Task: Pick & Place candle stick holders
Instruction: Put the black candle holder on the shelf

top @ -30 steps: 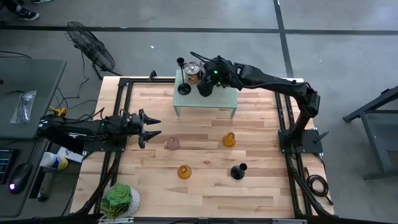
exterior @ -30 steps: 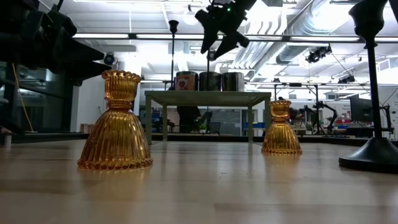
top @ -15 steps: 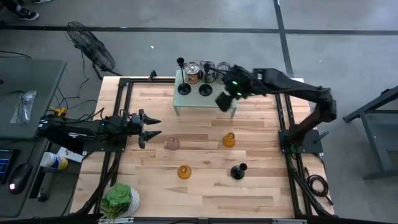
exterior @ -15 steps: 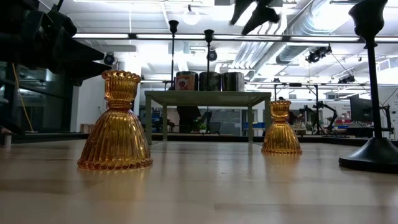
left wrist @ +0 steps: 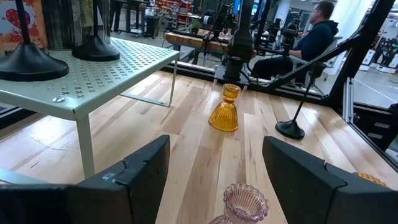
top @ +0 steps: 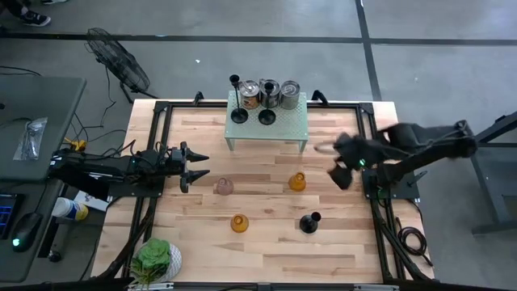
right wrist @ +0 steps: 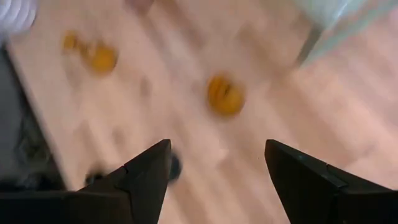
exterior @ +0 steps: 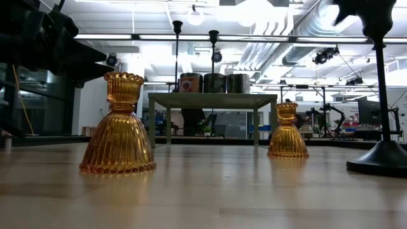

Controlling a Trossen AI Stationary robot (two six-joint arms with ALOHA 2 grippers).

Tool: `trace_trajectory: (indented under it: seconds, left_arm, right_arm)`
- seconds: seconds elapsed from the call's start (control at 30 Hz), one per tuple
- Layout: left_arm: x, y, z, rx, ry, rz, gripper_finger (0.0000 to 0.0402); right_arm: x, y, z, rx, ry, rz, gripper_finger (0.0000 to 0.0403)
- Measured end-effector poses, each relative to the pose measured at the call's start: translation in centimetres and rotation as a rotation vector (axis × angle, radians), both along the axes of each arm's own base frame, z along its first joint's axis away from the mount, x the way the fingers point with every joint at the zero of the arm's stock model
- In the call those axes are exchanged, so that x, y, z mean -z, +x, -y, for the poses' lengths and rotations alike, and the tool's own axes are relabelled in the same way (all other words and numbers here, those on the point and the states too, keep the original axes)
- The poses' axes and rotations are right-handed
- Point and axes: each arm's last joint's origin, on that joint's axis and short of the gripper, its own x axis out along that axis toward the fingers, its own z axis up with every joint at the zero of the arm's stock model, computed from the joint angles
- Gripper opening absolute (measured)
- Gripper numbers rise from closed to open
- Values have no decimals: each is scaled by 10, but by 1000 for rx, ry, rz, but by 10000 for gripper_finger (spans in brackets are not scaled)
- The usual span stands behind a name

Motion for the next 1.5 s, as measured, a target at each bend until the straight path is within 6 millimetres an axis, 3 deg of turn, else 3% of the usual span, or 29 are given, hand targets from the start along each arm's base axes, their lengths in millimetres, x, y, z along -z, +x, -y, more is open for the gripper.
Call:
trace_trajectory:
  seconds: [0.13,0.27,0.53,0.73,1.1,1.5]
  left_arm:
    - [0,0,0,0,0,0,253]
    - [0,0,0,0,0,0,253]
    - [0,0,0,0,0,0,253]
    - [0,0,0,0,0,0,253]
    - [0,0,0,0,0,0,253]
    - [0,0,0,0,0,0,253]
  right_arm:
    - [27,-24,-25,-96,146,-84,252]
    - [55,-38,-48,-201,186,-121,252]
    - [118,-36,-92,-427,256,13,252]
    - [152,-33,-106,-438,196,100,252]
    - [185,-3,-121,-432,-120,253,252]
    - [198,20,-135,-341,-157,405,242]
